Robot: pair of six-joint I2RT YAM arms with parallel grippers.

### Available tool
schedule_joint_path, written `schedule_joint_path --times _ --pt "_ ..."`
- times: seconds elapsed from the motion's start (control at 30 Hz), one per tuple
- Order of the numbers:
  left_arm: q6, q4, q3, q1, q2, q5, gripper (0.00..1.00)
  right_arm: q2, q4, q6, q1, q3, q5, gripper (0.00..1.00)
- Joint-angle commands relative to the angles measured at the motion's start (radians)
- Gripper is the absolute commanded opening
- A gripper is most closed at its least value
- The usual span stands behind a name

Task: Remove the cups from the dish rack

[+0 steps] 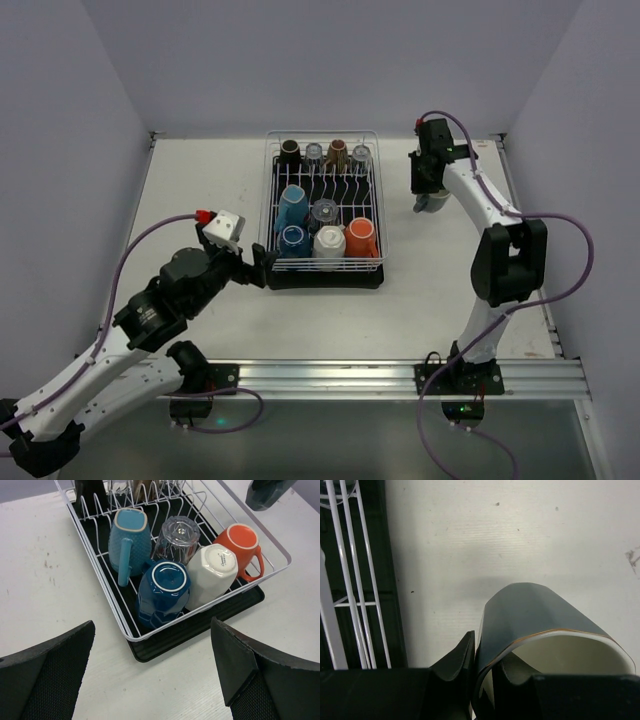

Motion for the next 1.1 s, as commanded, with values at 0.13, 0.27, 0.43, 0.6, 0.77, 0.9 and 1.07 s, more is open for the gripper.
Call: schedule_joint_path --times 0.13,0.27,0.43,0.6,0.77,0.9,1.07 --pt "0.012 0.056 -0.017 0.051 0.029 0.08 0.99 0.147 0.071 -0.034 -0.05 0.188 -0.17 0.0" --pt "0.011 0.062 -0.02 0.081 0.049 0.114 0.98 0.228 0.059 -0.026 -0.073 0.245 -0.17 0.0" --pt "0.008 0.064 -0.018 0.123 0.075 0.132 0.98 0.296 0.009 -0.027 -0.088 0.308 -0.178 0.0" --pt "0.011 0.07 -0.009 0.146 0.1 0.137 0.98 0.313 -0.004 -0.024 -0.088 0.31 -0.155 0.01" --pt "0.012 0.047 0.032 0.146 0.144 0.12 0.98 0.34 -0.059 -0.01 -0.088 0.371 -0.156 0.27" --pt "0.006 0.022 0.085 0.146 0.179 0.116 0.98 0.301 -0.057 0.0 -0.087 0.37 -0.141 0.53" --pt "-0.021 0.007 0.164 0.146 0.263 0.122 0.97 0.163 0.005 0.022 -0.085 0.293 -0.17 0.77"
